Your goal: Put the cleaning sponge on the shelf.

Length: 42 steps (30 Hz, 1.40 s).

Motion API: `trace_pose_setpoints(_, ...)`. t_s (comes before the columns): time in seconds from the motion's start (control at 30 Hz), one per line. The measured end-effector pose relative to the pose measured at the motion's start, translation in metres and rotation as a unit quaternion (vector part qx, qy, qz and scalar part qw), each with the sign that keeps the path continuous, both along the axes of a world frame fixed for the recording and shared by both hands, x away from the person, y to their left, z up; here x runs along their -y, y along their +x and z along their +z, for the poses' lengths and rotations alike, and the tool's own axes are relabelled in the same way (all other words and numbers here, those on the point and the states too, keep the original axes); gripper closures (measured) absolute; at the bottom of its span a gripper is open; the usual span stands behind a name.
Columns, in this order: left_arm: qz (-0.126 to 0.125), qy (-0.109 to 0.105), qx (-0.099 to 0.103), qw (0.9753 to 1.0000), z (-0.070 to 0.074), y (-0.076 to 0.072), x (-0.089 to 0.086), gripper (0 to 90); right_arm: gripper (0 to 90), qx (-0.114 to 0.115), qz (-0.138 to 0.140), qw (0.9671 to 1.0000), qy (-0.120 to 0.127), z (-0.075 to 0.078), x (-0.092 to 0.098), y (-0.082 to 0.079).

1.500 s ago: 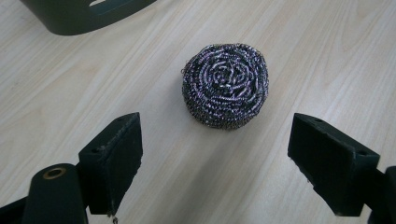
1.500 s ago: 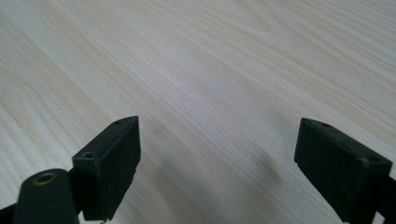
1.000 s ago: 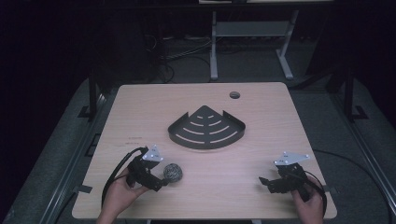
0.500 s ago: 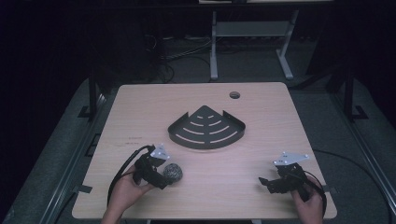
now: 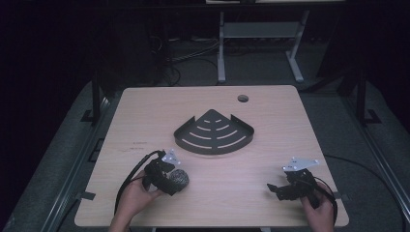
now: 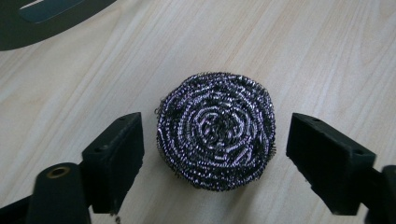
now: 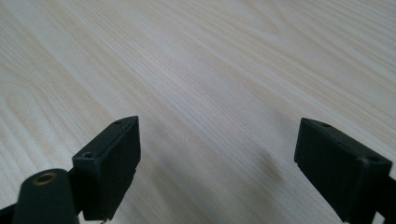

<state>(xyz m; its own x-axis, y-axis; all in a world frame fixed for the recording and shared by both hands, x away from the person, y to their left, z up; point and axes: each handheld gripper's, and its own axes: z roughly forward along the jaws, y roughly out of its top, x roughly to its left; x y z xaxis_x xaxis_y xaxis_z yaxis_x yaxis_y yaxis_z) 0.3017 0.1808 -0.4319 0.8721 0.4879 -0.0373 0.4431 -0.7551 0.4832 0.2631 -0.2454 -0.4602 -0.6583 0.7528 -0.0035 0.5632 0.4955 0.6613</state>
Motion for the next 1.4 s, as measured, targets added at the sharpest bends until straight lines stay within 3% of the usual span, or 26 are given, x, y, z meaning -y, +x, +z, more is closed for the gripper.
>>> trace_pose_setpoints(0.47, -0.006, 0.012, -0.015, 0.9998, -0.0051, 0.004, 0.0071, 23.2, 14.0, 0.004, 0.001, 1.0, 0.003, 0.0009, -0.0004, -0.0001)
trace_pose_setpoints(0.87, -0.002, 0.019, -0.025, 0.9995, -0.0077, 0.0071, 0.0033, 29.0, 14.0, 0.002, -0.002, 1.0, 0.005, 0.0018, 0.0005, -0.0006)
trace_pose_setpoints(1.4, 0.0, 0.019, -0.017, 0.9997, -0.005, 0.0065, 0.002, 34.6, 14.0, 0.002, 0.002, 1.0, 0.001, 0.0011, -0.0014, 0.0002)
